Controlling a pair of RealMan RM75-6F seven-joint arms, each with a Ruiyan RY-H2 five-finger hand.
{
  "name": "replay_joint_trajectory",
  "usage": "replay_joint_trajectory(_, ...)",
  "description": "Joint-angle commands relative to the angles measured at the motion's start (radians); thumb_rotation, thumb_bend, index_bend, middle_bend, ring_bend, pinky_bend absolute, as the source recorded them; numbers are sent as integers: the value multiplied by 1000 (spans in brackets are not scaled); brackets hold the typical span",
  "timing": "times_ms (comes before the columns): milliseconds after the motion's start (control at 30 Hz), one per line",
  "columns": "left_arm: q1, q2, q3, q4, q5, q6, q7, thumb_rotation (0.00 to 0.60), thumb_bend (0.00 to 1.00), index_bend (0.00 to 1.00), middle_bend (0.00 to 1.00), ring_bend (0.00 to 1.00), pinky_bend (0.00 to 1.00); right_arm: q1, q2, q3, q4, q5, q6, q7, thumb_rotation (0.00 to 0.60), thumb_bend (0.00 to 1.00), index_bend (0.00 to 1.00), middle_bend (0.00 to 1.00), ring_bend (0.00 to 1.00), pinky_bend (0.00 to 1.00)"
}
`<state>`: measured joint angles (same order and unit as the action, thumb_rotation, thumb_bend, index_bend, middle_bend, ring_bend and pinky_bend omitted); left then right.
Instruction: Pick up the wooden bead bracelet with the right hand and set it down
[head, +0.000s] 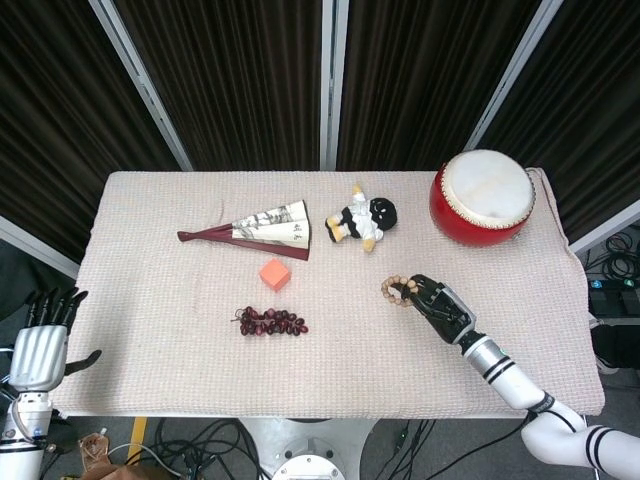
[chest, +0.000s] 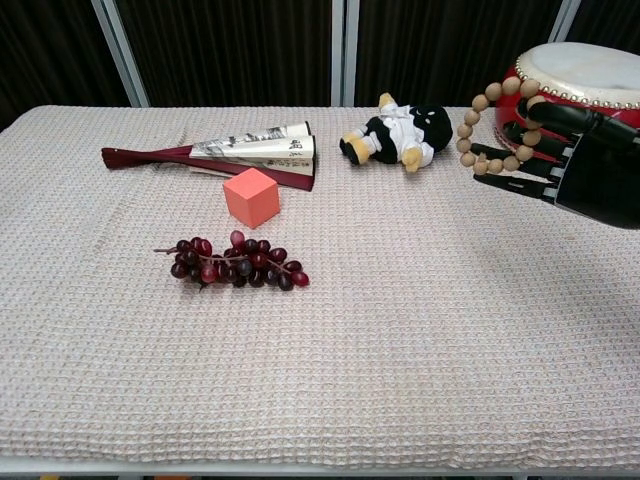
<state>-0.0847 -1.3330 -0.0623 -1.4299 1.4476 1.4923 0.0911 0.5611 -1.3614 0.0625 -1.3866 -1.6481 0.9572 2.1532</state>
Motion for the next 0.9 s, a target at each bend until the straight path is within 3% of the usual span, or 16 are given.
replay_joint_trajectory(33, 1, 2, 1, -3, 1, 1, 3, 600, 0, 145, 103, 0, 0, 29, 93, -138, 41, -253, 221, 441, 600, 510, 579, 519, 169, 0)
replay_joint_trajectory(200, 1, 4, 2, -8, 0, -1, 9, 600, 0, 145, 103, 0, 0, 56, 64, -179, 106, -279, 313, 495, 582, 517, 501, 488, 133, 0)
replay_joint_trajectory(367, 1, 7, 1, -11, 0, 0, 10, 600, 0, 145, 103, 0, 0, 76, 24, -199, 153, -270, 386, 539, 443, 629, 441, 486, 119, 0)
replay_joint_trajectory(500, 3, 9, 1, -13, -2, 1, 11, 600, 0, 145, 103, 0, 0, 85, 1, -208, 179, -251, 404, 488, 363, 673, 378, 467, 94, 0)
replay_joint_trajectory(633, 4, 10, 3, -13, -3, -1, 11, 600, 0, 145, 103, 0, 0, 76, -6, -199, 168, -210, 380, 262, 355, 673, 367, 459, 89, 0)
replay_joint_trajectory(733, 3, 9, 4, -12, -5, -4, 12, 600, 0, 145, 103, 0, 0, 59, -7, -184, 135, -156, 333, -1, 352, 652, 361, 460, 90, 0)
replay_joint_trajectory(800, 2, 7, 3, -11, -6, -8, 12, 600, 0, 145, 103, 0, 0, 47, -10, -176, 102, -124, 317, -131, 343, 584, 349, 460, 90, 0)
replay_joint_trajectory(900, -1, 6, 3, -10, -6, -12, 13, 600, 0, 145, 103, 0, 0, 38, -15, -171, 78, -100, 313, -203, 314, 443, 328, 460, 90, 0)
